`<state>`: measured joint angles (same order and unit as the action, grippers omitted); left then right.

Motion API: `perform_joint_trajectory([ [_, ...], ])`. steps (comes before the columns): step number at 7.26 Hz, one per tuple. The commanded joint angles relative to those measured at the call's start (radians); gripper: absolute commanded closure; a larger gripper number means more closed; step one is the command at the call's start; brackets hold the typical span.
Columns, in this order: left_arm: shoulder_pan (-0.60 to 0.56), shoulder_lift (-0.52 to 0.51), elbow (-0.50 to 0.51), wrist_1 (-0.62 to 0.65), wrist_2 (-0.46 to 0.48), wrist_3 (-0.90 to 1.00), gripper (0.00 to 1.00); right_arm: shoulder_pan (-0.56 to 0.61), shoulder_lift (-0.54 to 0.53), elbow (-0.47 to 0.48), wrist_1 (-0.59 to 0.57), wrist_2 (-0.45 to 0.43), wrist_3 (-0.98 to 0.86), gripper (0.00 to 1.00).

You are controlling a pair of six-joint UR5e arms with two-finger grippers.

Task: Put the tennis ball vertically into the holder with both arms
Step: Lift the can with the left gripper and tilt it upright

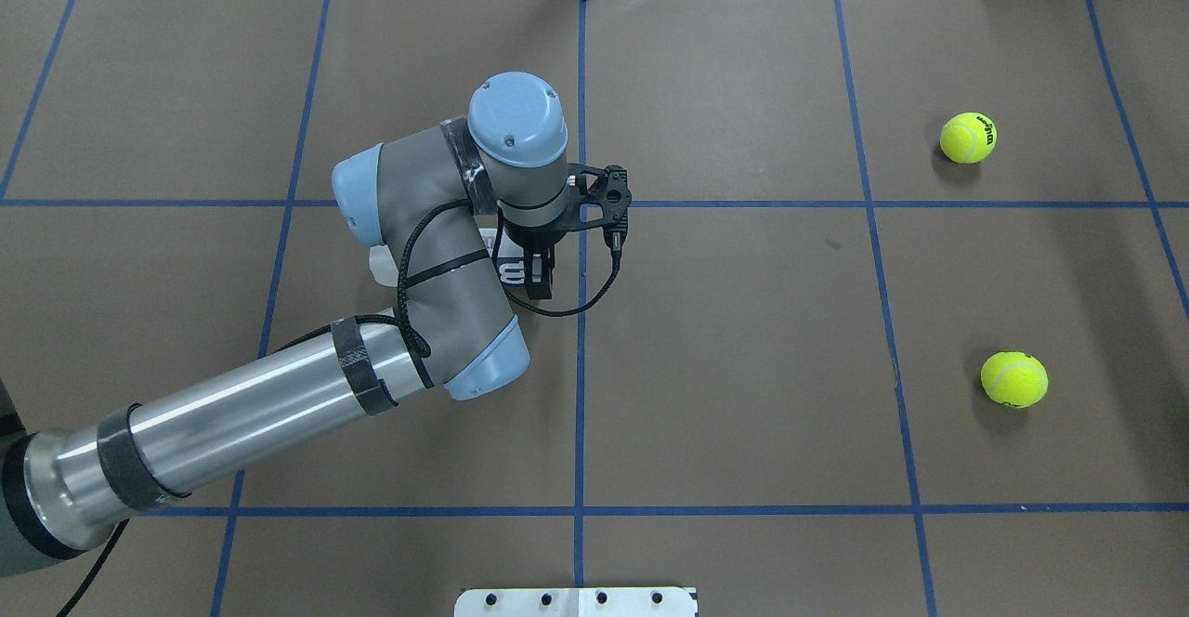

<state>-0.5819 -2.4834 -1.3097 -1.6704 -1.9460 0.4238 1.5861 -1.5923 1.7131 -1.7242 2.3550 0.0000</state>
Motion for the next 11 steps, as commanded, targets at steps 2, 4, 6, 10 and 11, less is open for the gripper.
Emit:
perform_joint_trajectory([
  [2, -0.030, -0.002, -0.159, 0.000, -0.002, -0.084, 0.60, 0.000, 0.000, 0.007, 0.000, 0.001, 0.000, 0.01],
  [4, -0.038, 0.000, -0.236, -0.111, -0.002, -0.263, 0.61, 0.002, 0.005, 0.008, 0.000, 0.001, 0.000, 0.01],
  [6, -0.046, 0.047, -0.232, -0.471, 0.013, -0.518, 0.61, 0.002, 0.008, 0.008, 0.002, 0.001, 0.000, 0.01],
  [10, -0.046, 0.145, -0.232, -0.889, 0.196, -0.762, 0.61, 0.000, 0.015, 0.010, 0.000, 0.001, 0.000, 0.01],
  [11, -0.046, 0.181, -0.232, -1.005, 0.199, -0.817, 0.61, 0.000, 0.015, 0.011, 0.002, 0.001, 0.002, 0.01],
])
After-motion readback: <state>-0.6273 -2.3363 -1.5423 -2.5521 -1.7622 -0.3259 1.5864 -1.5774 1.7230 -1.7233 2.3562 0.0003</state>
